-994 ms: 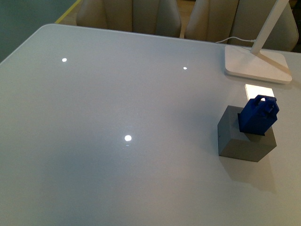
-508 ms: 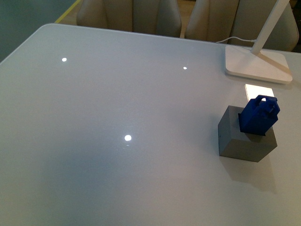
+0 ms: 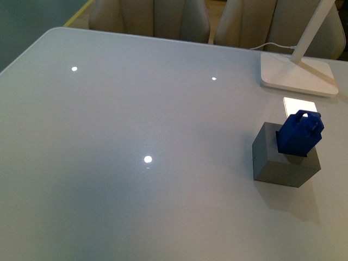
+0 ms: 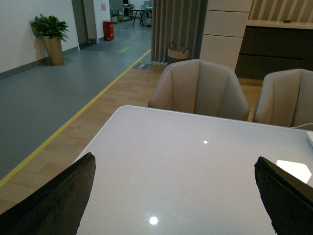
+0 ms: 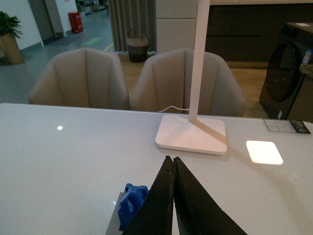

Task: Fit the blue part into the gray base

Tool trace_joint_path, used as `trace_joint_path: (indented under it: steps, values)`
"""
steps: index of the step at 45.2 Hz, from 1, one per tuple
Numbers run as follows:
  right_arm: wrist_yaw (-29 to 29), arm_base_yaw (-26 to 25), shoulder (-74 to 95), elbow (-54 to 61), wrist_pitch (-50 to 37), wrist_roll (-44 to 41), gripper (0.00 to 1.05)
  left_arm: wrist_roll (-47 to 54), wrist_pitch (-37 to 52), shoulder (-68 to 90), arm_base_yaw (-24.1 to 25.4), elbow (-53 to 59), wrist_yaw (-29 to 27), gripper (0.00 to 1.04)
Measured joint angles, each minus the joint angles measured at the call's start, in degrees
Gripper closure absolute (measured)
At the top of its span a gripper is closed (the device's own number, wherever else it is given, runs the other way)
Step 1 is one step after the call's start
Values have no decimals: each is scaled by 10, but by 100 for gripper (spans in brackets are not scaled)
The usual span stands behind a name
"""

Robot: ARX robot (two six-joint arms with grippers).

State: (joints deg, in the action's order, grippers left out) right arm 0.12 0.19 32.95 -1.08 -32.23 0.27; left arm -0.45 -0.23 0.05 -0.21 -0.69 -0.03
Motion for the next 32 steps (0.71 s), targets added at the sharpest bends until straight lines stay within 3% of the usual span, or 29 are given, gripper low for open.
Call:
trace_joint_path:
  steps: [32]
  values:
    - [0,0,-187,0,179,0,103,0,0,0,0,0,0,7]
